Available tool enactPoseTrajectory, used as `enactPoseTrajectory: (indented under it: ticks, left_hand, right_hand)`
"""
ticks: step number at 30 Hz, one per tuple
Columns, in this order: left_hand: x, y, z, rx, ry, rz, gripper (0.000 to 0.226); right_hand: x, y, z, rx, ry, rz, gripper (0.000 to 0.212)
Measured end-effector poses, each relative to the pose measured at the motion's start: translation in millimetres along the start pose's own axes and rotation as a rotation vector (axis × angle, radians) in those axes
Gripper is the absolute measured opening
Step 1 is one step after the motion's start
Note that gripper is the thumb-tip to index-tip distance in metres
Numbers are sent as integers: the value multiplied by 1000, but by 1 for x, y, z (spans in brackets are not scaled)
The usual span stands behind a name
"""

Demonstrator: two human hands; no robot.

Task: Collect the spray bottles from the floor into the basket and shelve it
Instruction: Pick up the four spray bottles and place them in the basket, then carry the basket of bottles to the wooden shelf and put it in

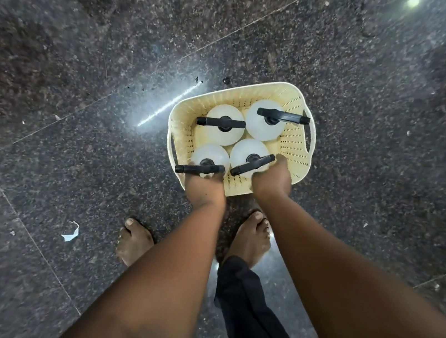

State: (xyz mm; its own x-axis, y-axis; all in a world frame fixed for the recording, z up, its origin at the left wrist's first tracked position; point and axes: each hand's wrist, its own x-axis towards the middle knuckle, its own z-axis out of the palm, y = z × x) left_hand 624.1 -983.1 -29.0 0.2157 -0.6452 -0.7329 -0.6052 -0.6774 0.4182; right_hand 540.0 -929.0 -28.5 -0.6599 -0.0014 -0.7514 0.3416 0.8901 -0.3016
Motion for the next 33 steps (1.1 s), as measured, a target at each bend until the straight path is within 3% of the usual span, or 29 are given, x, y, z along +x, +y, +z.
enactPoseTrajectory:
  ticks: [2,5,9,12,16,20,22,24,26,29,33]
  left_hand:
    - [-9,0,-15,87,-29,-12,49]
    - [-16,-5,-41,202,-22,51,44]
    - [-4,3,-69,138,75,119,32]
    - [22,13,-82,105,101,140,44]
    - [49,24,-73,97,-102,72,56]
    - [57,37,-57,-46,-316,-142,32]
    - [65,43,-59,-94,-501,-274,17]
    - [78,45,-65,-94,-588,-291,13]
    - [88,46,-69,35,-568,-264,14]
    - [87,40,-64,322,-451,-91,23]
    - [46,23,-72,474,-373,0,32]
  right_hand:
    - [-6,8,-16,-18,31,-13,52]
    - [-21,15,-39,-91,83,-89,42]
    - [-23,14,-62,-124,187,-186,29]
    - [-4,9,-79,-105,249,-228,31]
    - [30,3,-83,-111,113,-141,60]
    - [49,0,-73,-142,-5,-193,30]
    - [53,0,-74,-127,-1,-177,29]
    - [58,2,-78,-106,-27,-162,34]
    - [59,2,-84,-161,-69,-208,37]
    - [53,3,-92,-245,-108,-274,37]
    - [30,26,-115,-203,-110,-265,36]
